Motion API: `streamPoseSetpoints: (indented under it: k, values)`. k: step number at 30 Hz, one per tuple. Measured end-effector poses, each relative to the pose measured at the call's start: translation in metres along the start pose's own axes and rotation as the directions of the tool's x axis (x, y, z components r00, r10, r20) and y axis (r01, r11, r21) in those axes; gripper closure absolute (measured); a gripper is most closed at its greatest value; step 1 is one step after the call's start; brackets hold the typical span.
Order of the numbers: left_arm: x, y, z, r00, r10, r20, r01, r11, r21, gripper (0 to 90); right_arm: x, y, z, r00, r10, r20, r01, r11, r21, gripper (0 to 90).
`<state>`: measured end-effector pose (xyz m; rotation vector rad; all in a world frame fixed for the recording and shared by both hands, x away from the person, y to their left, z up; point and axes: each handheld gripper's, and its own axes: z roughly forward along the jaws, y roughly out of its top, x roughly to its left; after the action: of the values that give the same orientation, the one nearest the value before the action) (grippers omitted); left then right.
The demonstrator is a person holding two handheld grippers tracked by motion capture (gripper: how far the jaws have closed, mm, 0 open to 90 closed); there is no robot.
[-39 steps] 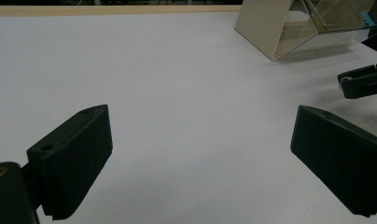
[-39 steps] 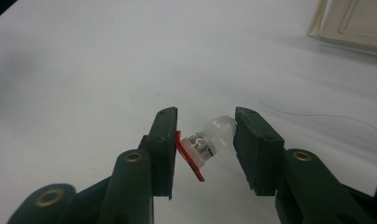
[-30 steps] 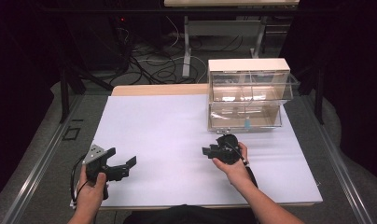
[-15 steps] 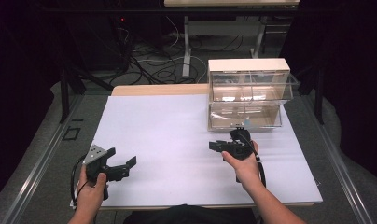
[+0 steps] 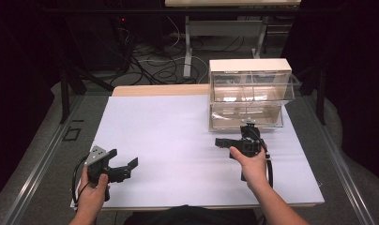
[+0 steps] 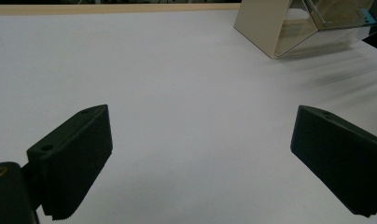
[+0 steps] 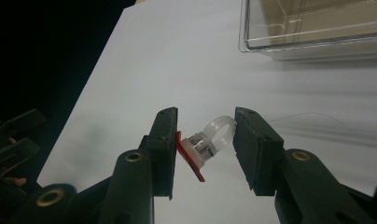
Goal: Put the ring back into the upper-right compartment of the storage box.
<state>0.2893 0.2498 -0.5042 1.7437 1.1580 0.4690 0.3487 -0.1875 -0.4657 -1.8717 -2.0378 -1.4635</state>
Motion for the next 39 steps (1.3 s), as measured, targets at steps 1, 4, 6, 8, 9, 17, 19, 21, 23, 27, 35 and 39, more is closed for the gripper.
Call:
streamPoseSetpoints:
  k: [1,4,6,8,9,17,19,21,23,27,35,39]
  values:
    - [0.000,0.000,0.000,1.0000,0.004,0.001,-0.004,1.0000,0.005,5.9,0.000,0.000,-0.001,1.0000,-0.005,0.000,0.005,1.000,-0.003,60.2]
    - [0.001,0.000,0.000,1.0000,0.004,-0.002,-0.004,1.0000,0.004,5.9,0.000,0.001,-0.004,1.0000,0.001,-0.006,-0.001,1.000,-0.003,60.2]
    - [0.001,0.000,0.000,1.0000,0.008,-0.006,-0.008,1.0000,0.001,5.9,-0.001,0.003,-0.010,1.0000,0.005,-0.001,-0.005,1.000,-0.020,60.3]
    - [0.002,0.000,-0.001,0.9999,0.011,-0.010,-0.011,0.9999,0.001,6.0,-0.002,0.004,-0.013,1.0000,0.004,-0.005,-0.004,1.000,-0.018,60.2]
    - [0.002,0.000,0.000,0.9999,0.010,-0.009,-0.010,1.0000,0.002,5.9,-0.002,0.005,-0.015,1.0000,0.006,0.002,-0.006,1.000,-0.030,60.2]
    - [0.003,0.000,0.000,0.9997,-0.001,-0.024,0.001,0.9999,-0.017,5.9,-0.016,0.013,-0.029,0.9992,0.027,0.028,-0.025,0.997,-0.074,60.2]
    - [0.003,-0.001,0.000,0.9997,-0.002,-0.024,0.001,0.9999,-0.017,5.9,-0.020,0.015,-0.033,0.9988,0.033,0.036,-0.030,0.996,-0.081,60.2]
    - [0.003,-0.001,0.000,0.9998,-0.003,-0.022,0.003,0.9998,-0.018,6.0,-0.022,0.016,-0.035,0.9985,0.037,0.039,-0.034,0.996,-0.088,60.2]
    - [0.003,0.000,0.000,0.9998,-0.004,-0.021,0.004,0.9998,-0.018,5.9,-0.026,0.018,-0.039,0.9977,0.046,0.050,-0.041,0.994,-0.098,60.2]
    - [0.004,0.000,0.000,0.9997,-0.007,-0.022,0.007,0.9998,-0.016,5.9,-0.032,0.022,-0.047,0.9961,0.059,0.066,-0.052,0.993,-0.105,60.2]
    - [0.004,-0.001,-0.001,0.9997,-0.008,-0.024,0.007,0.9998,-0.017,5.9,-0.044,0.028,-0.056,0.9929,0.086,0.082,-0.075,0.989,-0.128,60.3]
    - [0.004,-0.001,0.000,0.9997,-0.009,-0.021,0.008,0.9998,-0.017,5.9,-0.047,0.031,-0.060,0.9919,0.092,0.088,-0.079,0.987,-0.140,60.2]
